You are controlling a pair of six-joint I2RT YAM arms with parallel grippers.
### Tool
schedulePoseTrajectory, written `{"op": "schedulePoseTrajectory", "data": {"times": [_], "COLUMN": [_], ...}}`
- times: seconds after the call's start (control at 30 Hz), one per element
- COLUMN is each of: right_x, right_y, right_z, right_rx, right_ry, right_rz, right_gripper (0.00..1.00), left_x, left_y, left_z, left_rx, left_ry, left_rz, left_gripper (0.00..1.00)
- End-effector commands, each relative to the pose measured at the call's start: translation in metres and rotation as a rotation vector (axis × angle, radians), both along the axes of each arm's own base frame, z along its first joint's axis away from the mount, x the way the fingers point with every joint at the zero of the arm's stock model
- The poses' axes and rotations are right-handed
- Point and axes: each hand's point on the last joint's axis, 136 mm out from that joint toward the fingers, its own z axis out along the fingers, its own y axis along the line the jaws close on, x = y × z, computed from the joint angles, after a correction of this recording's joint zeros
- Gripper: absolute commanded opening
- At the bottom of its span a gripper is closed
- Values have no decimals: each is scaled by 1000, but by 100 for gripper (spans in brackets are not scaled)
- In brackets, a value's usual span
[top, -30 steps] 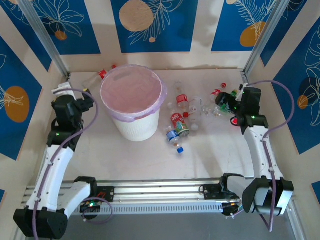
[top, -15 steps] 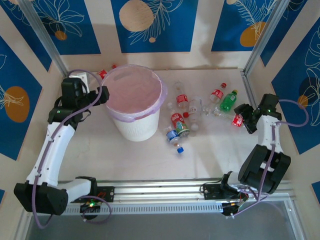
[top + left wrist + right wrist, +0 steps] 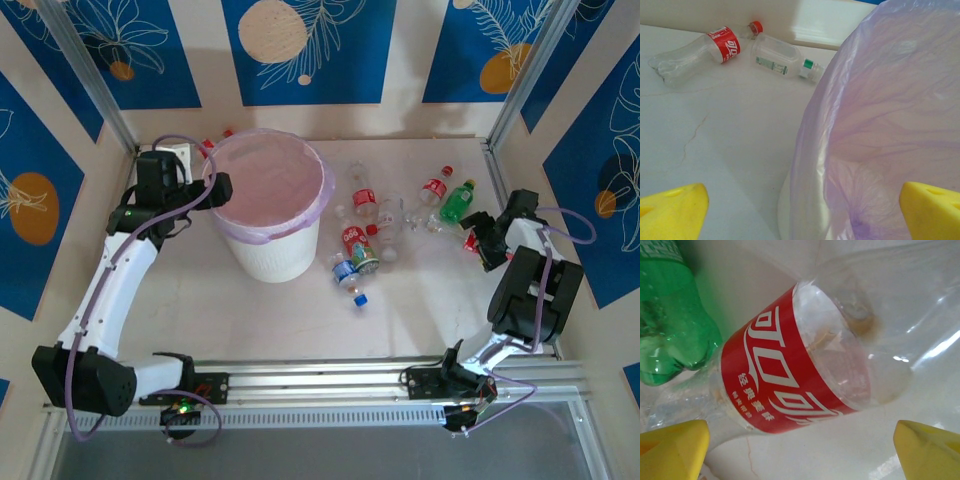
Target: Put the plastic bottles in the bin
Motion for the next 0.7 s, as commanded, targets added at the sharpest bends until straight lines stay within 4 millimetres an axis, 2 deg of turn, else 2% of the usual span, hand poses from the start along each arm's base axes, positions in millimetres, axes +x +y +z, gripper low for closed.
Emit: {"op": "schedulePoseTrajectory", "data": {"times": [0.0, 0.1, 0.2, 0.37, 0.47, 0.57, 0.67], "right_x": [13, 17, 21, 25, 25, 29, 29], "right_y": [-4, -7, -10, -15, -20, -20, -17], "right_z": [0, -10, -16, -28, -33, -32, -30], "right_rx": [-28, -31, -39, -58, -75, -74, -68], "right_ry": [-3, 27, 52, 97, 118, 123, 119], "right_rz": [-25, -27, -24, -11, -5, 17, 37], "right_gripper": [96, 96, 96, 94, 88, 83, 79], "left_x": [-2, -5, -11, -28, -38, -45, -48], "left_y": [-8, -6, 2, 11, 11, 8, 6], "left_z": [-4, 2, 20, 67, 88, 101, 106], "left_rx": [37, 61, 103, 142, 132, 109, 89], "left_ry": [23, 13, -26, -139, -188, -221, -233], "left_rz": [-48, -51, -35, -23, -27, -43, -51], "left_gripper": [99, 100, 100, 100, 100, 100, 100]}}
